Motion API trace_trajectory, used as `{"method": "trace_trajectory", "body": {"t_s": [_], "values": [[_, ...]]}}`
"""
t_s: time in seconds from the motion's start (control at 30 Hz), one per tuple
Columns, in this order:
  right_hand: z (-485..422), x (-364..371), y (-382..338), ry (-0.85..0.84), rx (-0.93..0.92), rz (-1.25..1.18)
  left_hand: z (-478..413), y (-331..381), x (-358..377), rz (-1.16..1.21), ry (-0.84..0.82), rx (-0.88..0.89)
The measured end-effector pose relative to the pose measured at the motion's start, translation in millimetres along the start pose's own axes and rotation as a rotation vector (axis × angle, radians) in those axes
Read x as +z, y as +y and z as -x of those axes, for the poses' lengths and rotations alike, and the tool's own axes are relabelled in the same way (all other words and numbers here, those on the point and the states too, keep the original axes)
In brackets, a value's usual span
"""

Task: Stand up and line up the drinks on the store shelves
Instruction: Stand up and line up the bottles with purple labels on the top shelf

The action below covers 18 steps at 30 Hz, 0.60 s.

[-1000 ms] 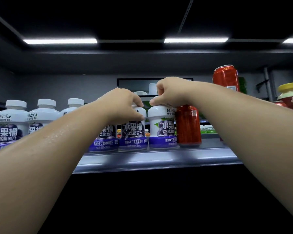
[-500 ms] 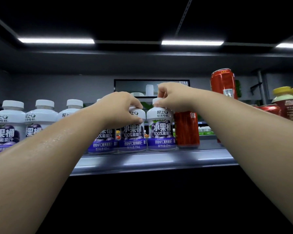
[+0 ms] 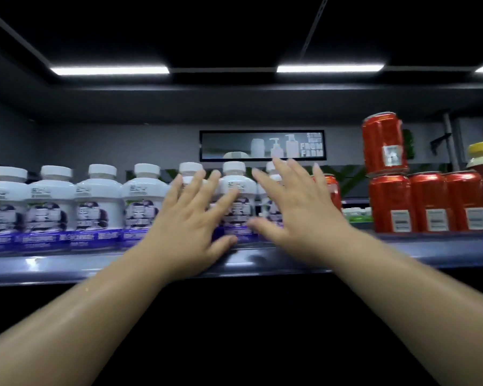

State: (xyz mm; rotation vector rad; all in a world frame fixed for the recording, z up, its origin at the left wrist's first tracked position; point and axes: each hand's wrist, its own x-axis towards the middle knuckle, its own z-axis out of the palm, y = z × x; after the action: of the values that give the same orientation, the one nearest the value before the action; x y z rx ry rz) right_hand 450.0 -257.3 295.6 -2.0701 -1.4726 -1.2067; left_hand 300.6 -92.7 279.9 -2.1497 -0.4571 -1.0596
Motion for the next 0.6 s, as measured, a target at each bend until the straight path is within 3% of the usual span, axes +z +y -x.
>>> {"method": "trace_trajectory", "body": {"t_s": [0.2, 0.37, 0.6], "values": [[23, 54, -77, 0.143, -0.111, 0.009, 70, -24, 10, 0.081, -0.053, -0.124], [18, 73, -129, 0.164, -0.029, -0.007, 113, -61, 11, 0.073, -0.097, -0.201], [16, 81, -148, 0.092, 0.103, 0.070, 143, -109, 12, 0.103, -0.218, -0.345]]}}
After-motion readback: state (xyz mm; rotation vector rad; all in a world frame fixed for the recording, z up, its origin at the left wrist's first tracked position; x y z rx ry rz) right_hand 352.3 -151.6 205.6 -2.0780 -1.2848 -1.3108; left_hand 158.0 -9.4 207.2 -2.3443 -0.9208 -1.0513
